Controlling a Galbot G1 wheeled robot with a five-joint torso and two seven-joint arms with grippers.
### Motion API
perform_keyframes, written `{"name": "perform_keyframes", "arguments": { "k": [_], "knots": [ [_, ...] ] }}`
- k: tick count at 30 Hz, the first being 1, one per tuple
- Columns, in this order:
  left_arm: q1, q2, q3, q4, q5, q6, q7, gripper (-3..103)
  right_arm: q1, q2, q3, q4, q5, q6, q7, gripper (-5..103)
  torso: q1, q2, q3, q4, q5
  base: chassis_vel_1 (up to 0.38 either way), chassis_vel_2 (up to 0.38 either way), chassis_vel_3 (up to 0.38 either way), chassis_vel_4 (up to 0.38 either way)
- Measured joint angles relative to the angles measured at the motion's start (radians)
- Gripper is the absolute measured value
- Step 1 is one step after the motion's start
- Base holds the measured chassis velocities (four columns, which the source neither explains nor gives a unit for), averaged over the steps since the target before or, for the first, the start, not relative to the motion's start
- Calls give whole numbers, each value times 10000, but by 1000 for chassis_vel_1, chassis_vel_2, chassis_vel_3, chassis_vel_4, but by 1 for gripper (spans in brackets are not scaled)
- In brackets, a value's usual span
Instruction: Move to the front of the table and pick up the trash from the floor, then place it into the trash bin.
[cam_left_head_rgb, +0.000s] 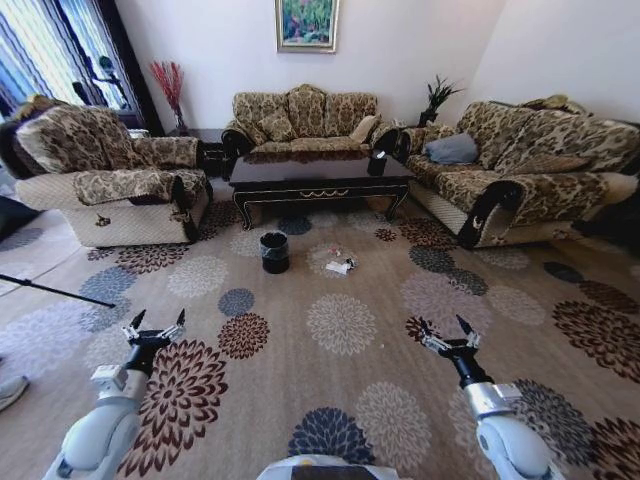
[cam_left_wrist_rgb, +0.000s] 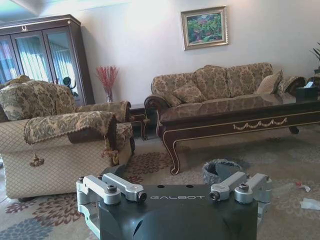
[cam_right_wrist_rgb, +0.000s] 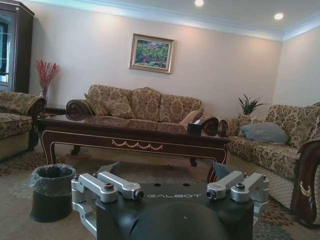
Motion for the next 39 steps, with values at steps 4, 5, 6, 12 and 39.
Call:
{"name": "perform_keyframes", "arguments": {
  "k": [4,5,6,12,39],
  "knots": [
    [-7,-11,11,-5,13,32,-14,100,0,9,1,-30,30,25,-16,100,-60,-129,-71,2,0,0,0,0,0],
    [-33,-14,16,-6,36,35,-95,100,-13,39,1,-33,38,45,-28,100,-97,-208,-113,3,0,0,0,0,0],
    [-54,-22,17,-12,36,39,-156,100,-24,61,1,-34,39,65,-29,100,-120,-264,-146,2,0,0,0,0,0],
    [-95,-36,17,-53,23,117,-272,100,-63,93,-22,-31,176,69,-35,100,-208,-476,-267,2,0,0,0,0,0],
    [50,18,44,-22,21,-63,-254,100,-487,290,80,319,131,252,-67,100,-711,-1676,-966,1,0,0,0,0,0]
  ]
}}
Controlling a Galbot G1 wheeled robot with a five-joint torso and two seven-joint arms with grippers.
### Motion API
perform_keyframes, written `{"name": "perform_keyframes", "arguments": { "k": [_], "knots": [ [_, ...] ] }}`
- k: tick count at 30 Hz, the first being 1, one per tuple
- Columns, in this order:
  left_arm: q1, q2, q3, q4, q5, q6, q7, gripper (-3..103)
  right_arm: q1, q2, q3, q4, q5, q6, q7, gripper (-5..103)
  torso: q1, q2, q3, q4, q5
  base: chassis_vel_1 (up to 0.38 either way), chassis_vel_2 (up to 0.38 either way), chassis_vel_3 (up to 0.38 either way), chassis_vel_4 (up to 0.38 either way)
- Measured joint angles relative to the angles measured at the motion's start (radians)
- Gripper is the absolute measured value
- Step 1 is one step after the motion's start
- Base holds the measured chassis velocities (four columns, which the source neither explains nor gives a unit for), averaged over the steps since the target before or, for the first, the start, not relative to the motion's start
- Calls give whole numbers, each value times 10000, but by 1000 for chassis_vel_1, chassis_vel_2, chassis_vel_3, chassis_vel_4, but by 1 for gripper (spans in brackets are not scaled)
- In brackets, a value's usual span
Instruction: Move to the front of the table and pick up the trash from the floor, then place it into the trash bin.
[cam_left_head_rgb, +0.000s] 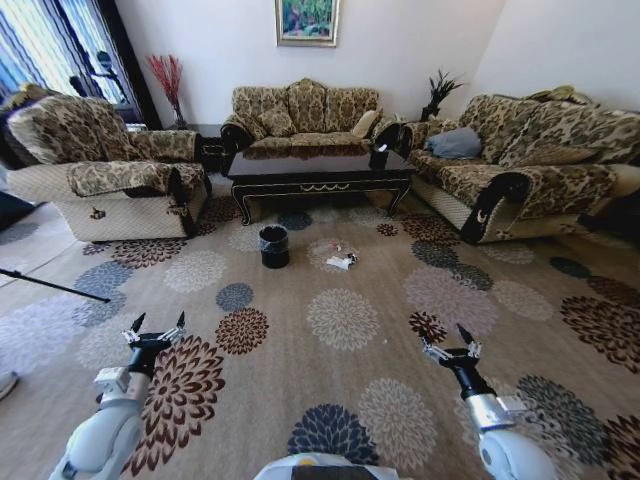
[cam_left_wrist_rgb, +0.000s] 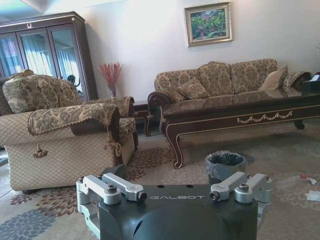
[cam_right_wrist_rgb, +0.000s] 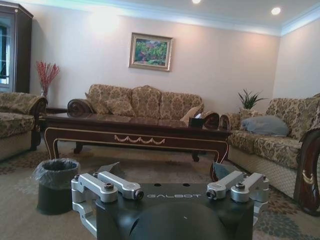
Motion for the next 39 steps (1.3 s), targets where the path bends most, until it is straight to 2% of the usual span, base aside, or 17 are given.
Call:
{"name": "perform_keyframes", "arguments": {
  "k": [6,9,13,21,23,29,35,39],
  "knots": [
    [-22,30,20,-41,-3,92,-7,100,702,-407,59,-209,-472,129,342,100,-79,-190,-111,0,2,0,0,0,0],
    [-99,41,166,-96,78,154,-38,100,1453,-1232,-219,-489,-18,-118,494,100,-155,-374,-216,4,0,0,0,0,0],
    [-106,49,313,-192,224,214,-64,100,1861,-1654,-534,-934,165,-216,471,100,-221,-547,-324,1,1,0,0,0,0],
    [-221,-45,469,-312,491,400,-203,100,2140,-1818,-822,-1397,334,-105,346,100,-339,-846,-507,0,2,0,0,0,0],
    [-325,-49,553,-302,816,274,-222,100,2157,-1866,-877,-1461,348,-141,327,100,-383,-950,-567,0,0,0,0,0,0],
    [-415,-60,628,-465,845,196,-243,100,2133,-1924,-904,-1486,349,-257,331,100,-471,-1163,-693,-1,0,0,0,0,0],
    [-404,56,636,-533,915,131,-183,100,1990,-2027,-889,-1530,284,-714,342,100,-561,-1394,-835,-1,-1,0,0,0,0],
    [-300,172,712,-595,1093,-146,-96,100,1946,-2093,-875,-1599,531,-953,298,100,-625,-1561,-936,0,-1,0,0,0,0]
  ]
}}
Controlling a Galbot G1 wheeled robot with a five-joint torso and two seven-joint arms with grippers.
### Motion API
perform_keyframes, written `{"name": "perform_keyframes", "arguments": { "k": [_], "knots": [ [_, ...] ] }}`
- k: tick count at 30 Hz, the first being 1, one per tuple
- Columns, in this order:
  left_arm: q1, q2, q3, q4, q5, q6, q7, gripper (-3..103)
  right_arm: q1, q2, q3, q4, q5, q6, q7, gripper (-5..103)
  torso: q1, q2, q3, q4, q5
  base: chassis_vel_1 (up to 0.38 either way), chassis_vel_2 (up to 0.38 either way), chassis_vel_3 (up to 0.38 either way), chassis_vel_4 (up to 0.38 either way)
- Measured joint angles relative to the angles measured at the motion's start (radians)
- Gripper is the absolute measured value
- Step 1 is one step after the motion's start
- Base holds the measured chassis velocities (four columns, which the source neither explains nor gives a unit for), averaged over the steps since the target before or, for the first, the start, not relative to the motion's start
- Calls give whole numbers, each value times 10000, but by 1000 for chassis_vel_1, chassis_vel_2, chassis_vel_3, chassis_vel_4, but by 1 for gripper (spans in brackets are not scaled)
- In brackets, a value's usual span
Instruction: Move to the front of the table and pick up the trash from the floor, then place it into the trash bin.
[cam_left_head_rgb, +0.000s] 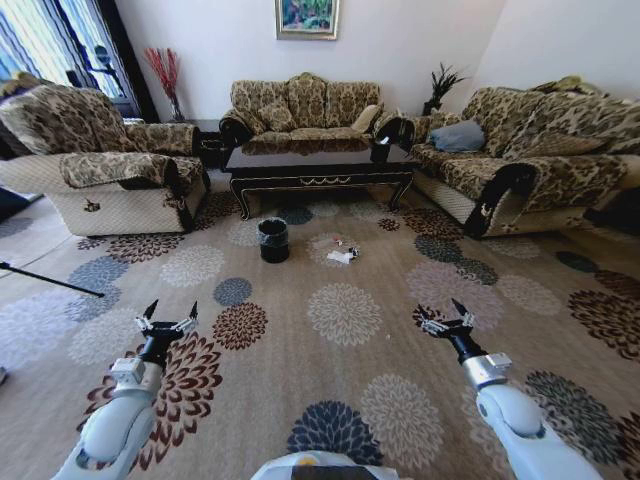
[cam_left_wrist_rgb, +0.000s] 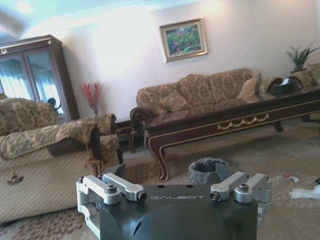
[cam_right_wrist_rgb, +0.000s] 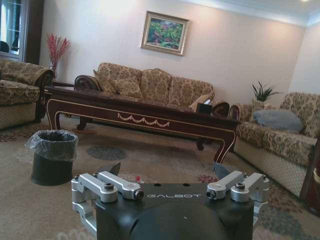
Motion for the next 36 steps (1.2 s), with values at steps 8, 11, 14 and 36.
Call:
{"name": "perform_keyframes", "arguments": {
  "k": [8,11,14,36],
  "knots": [
    [27,-13,100,-322,136,-255,179,100,-46,-18,-3,245,496,-198,-61,100,-140,-346,-207,0,1,0,0,0,0],
    [45,-18,98,-343,139,-261,181,100,-89,-18,35,341,508,-198,-76,100,-184,-464,-279,1,1,0,0,0,0],
    [47,-35,68,-348,135,-262,181,100,-152,-18,86,401,510,-193,-88,100,-222,-558,-332,-1,0,0,0,0,0],
    [311,-279,-136,-365,3,-294,162,100,-551,183,230,614,426,4,-104,100,-513,-1418,-902,0,0,0,0,0,0]
  ]
}}
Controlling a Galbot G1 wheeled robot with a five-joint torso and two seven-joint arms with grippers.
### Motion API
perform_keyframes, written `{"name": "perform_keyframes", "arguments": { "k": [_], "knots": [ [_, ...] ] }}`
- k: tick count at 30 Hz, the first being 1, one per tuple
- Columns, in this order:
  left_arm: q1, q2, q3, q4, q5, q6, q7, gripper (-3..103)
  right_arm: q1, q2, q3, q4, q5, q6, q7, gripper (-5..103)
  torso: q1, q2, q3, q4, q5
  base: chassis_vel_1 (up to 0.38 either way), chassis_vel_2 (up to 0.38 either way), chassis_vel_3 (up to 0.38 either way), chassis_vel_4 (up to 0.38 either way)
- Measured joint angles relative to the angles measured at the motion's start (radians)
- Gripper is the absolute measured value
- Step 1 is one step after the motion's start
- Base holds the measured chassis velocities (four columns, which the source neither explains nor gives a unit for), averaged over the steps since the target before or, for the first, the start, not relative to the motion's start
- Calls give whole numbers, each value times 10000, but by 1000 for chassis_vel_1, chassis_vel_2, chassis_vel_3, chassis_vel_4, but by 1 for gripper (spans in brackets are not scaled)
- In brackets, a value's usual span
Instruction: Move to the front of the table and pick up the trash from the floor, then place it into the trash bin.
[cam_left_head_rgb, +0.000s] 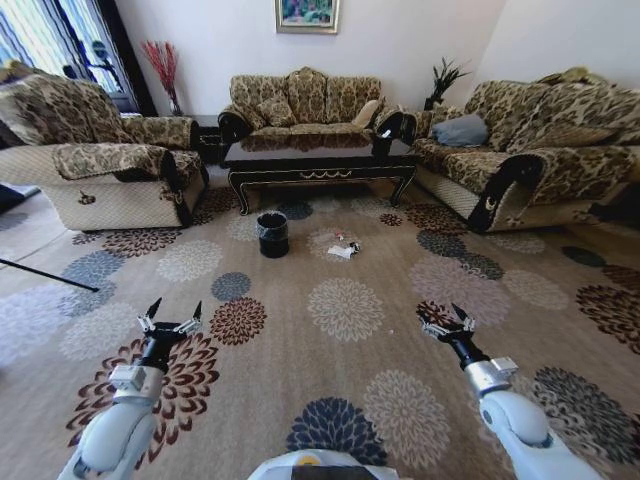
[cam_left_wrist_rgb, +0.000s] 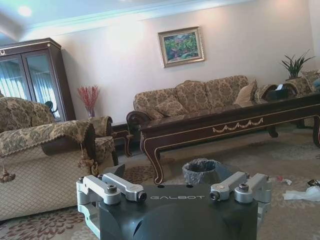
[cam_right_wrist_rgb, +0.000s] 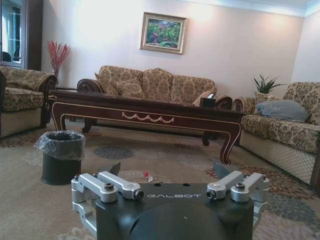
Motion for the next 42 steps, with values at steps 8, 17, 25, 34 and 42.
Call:
{"name": "perform_keyframes", "arguments": {
  "k": [8,17,25,34,42],
  "knots": [
    [1,-39,121,39,24,3,-25,100,-137,101,72,51,-73,37,0,100,-100,-324,-227,0,0,0,0,0,0],
    [-60,-79,195,160,22,-9,-88,100,-97,170,77,20,-77,74,19,100,-221,-693,-473,0,0,0,0,0,0],
    [-70,-128,251,199,59,28,-126,100,-89,267,56,-59,-119,144,13,100,-322,-1027,-706,0,0,0,0,0,0],
    [-93,-162,328,260,155,31,-214,100,-239,440,39,-13,-125,241,-93,100,-428,-1346,-920,0,1,0,0,0,0],
    [-56,-184,343,284,173,0,-222,100,-412,548,53,3,-221,358,-204,100,-509,-1695,-1186,0,0,0,0,0,0]
  ]
}}
